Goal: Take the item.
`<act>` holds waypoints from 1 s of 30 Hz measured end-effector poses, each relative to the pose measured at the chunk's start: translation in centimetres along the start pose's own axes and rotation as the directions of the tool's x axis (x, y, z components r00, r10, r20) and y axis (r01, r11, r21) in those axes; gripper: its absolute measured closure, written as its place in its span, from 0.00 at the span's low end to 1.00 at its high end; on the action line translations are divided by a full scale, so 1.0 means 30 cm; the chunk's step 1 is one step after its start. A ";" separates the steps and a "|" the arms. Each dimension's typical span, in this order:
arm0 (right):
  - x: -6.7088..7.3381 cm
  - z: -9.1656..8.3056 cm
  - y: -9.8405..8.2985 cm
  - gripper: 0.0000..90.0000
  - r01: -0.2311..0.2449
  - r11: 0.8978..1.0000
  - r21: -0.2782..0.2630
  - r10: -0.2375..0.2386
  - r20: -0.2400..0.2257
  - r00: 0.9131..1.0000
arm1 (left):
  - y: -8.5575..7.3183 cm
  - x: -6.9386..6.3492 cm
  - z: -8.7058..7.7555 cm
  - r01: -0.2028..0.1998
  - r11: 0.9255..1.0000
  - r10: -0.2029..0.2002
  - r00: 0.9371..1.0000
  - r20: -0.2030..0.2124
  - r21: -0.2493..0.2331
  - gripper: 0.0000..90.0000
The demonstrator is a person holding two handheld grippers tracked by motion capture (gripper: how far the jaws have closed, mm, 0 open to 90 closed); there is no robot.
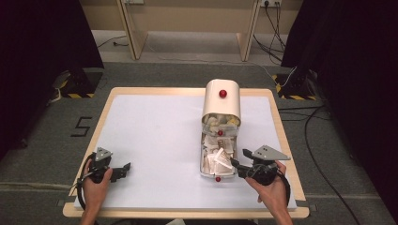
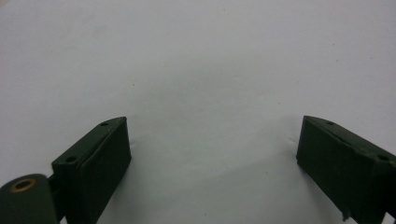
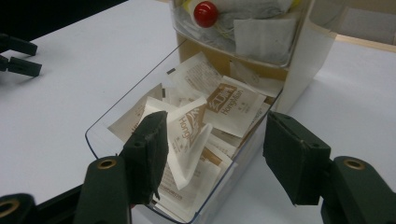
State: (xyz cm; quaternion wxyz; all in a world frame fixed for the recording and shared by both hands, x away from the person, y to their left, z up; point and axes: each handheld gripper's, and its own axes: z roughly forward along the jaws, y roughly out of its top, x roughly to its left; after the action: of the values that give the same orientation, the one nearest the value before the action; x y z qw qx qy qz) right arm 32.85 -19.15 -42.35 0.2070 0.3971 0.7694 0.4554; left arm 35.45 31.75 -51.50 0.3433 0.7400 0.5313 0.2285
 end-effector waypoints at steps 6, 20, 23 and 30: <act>0.023 0.032 0.005 0.46 0.007 1.000 0.014 -0.006 -0.022 1.000 | 0.000 0.000 0.000 -0.001 1.000 0.001 1.000 0.000 0.001 0.10; 0.026 0.084 -0.005 0.49 0.003 0.999 0.040 -0.002 -0.036 0.999 | 0.000 0.000 0.000 -0.001 1.000 0.001 1.000 0.000 0.001 0.10; 0.024 0.099 -0.007 0.53 0.001 0.999 0.046 0.001 -0.042 0.999 | 0.000 0.000 0.000 -0.001 1.000 0.001 1.000 0.000 0.001 0.10; 0.022 0.113 -0.012 0.56 -0.001 0.999 0.051 0.003 -0.038 0.999 | 0.000 0.000 0.000 -0.001 1.000 0.001 1.000 0.000 0.001 0.10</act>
State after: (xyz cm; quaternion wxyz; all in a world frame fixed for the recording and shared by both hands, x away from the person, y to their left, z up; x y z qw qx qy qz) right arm 34.62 -16.91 -44.34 0.1817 0.3942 0.7841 0.4436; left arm 35.46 31.76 -51.50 0.3429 0.7403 0.5311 0.2285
